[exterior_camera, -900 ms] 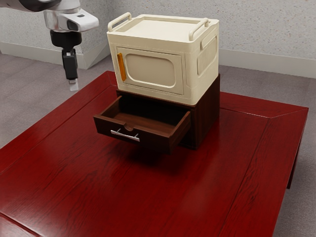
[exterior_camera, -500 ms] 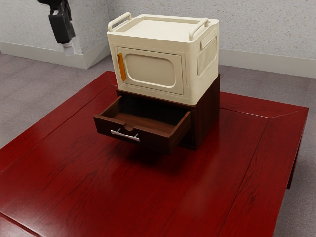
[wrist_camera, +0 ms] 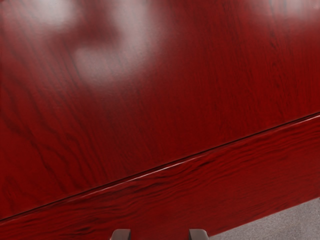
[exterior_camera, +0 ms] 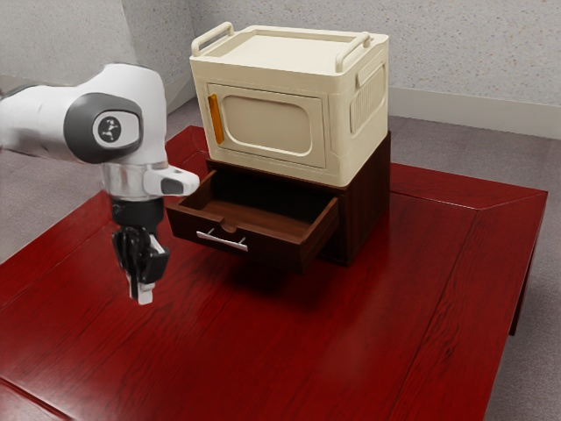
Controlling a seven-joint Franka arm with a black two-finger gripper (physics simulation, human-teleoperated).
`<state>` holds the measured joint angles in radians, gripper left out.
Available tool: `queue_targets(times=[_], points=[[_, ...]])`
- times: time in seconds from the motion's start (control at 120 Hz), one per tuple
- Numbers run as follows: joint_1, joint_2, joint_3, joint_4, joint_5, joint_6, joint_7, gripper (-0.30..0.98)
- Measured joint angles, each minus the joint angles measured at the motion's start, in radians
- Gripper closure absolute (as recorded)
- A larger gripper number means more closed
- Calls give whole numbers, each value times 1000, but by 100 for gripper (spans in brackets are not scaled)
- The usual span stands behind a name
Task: Push the drawer handle with one arm to close the drawer
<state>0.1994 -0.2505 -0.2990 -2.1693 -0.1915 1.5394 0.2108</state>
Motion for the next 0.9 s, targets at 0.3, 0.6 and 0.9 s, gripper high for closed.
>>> queue_targets(times=[0.3,0.6,0.9], points=[[3,295,5,196,78,147,-259,76],[0,450,5,331,148,236,-410,78],[-11,489,2,371,199,326,-462,78]])
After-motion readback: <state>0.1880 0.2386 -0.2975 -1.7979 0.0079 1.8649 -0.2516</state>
